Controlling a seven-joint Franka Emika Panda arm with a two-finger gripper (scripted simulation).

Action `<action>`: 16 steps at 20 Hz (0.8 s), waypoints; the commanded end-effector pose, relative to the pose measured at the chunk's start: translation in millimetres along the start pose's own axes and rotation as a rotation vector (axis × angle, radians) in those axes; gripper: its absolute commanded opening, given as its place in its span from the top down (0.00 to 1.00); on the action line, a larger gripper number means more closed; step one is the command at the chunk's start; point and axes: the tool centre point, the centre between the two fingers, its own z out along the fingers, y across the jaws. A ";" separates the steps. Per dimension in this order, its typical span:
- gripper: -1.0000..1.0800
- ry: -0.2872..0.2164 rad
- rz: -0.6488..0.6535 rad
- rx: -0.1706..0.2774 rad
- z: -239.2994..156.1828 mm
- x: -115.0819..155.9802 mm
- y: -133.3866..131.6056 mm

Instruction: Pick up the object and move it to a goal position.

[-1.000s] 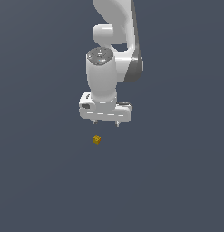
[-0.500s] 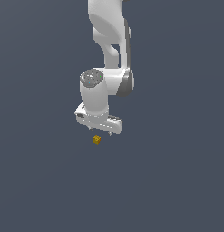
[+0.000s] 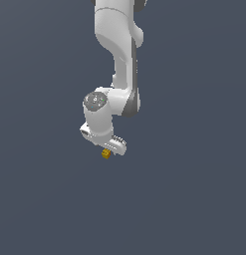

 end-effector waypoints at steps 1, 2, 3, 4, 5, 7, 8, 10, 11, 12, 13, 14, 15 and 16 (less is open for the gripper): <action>0.04 0.001 0.010 -0.001 2.6 0.8 1.3; 0.04 0.000 0.004 -0.001 1.4 0.2 0.7; 0.04 0.000 0.004 -0.001 1.7 0.2 0.7; 0.04 0.000 0.004 -0.001 2.7 0.1 0.7; 0.04 0.000 0.005 -0.001 4.4 0.2 0.9; 0.04 0.000 0.005 -0.001 9.9 0.0 0.9; 0.04 0.000 0.006 -0.001 13.6 0.0 1.0; 0.04 0.000 0.007 -0.001 23.0 -0.2 1.3; 0.04 0.000 0.007 -0.001 28.6 -0.4 1.5; 0.04 0.000 0.008 -0.001 34.1 -0.5 1.6; 0.04 0.000 0.009 -0.001 38.9 -0.5 1.8; 0.04 0.001 0.009 -0.001 42.9 -0.5 1.9; 0.04 0.001 0.009 -0.001 46.2 -0.5 1.7; 0.04 0.001 0.010 -0.001 48.8 -0.3 1.8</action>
